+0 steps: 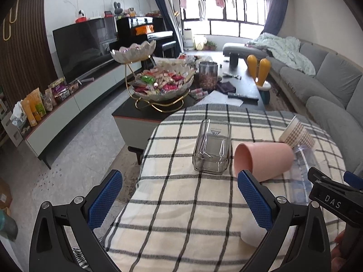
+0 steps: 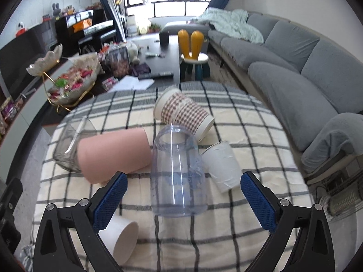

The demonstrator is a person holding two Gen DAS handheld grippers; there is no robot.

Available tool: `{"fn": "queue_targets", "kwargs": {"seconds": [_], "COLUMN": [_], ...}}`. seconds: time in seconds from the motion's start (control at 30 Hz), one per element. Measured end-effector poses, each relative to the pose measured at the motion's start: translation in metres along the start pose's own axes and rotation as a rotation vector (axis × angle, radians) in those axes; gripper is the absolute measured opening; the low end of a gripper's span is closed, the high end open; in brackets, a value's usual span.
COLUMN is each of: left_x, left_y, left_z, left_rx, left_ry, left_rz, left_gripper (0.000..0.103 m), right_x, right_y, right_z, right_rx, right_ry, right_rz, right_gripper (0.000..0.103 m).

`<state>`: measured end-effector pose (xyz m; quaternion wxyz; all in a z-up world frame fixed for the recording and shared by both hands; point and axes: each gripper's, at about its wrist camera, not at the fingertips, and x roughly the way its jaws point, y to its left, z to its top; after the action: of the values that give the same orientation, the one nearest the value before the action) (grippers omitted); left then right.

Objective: Flip cup upside down
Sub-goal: 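Reach the right tool to the clear plastic bottle and close on it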

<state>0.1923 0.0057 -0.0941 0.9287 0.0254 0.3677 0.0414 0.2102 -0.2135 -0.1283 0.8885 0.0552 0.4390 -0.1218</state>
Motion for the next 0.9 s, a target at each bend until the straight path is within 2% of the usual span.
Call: {"fn": "queue_targets", "kwargs": {"seconds": [0.23, 0.47, 0.67, 0.9], "left_x": [0.030, 0.045, 0.045, 0.030], "left_y": [-0.013, -0.014, -0.011, -0.005], "left_z": [-0.002, -0.006, -0.005, -0.002], "left_rx": [0.022, 0.024, 0.021, 0.014], "left_ry": [0.044, 0.077, 0.069, 0.052], "left_rz": [-0.005, -0.008, -0.009, -0.013], "left_gripper": [0.103, 0.103, 0.103, 0.103], "right_x": [0.046, 0.063, 0.061, 0.038], "right_y": [0.003, 0.003, 0.001, 0.001], "right_z": [0.003, -0.002, -0.001, 0.001], "right_rx": [-0.006, 0.001, 0.016, 0.017], "right_ry": [0.099, 0.139, 0.134, 0.099], "right_rz": [-0.003, 0.029, 0.047, 0.057], "right_gripper": [0.086, 0.074, 0.073, 0.073]}}
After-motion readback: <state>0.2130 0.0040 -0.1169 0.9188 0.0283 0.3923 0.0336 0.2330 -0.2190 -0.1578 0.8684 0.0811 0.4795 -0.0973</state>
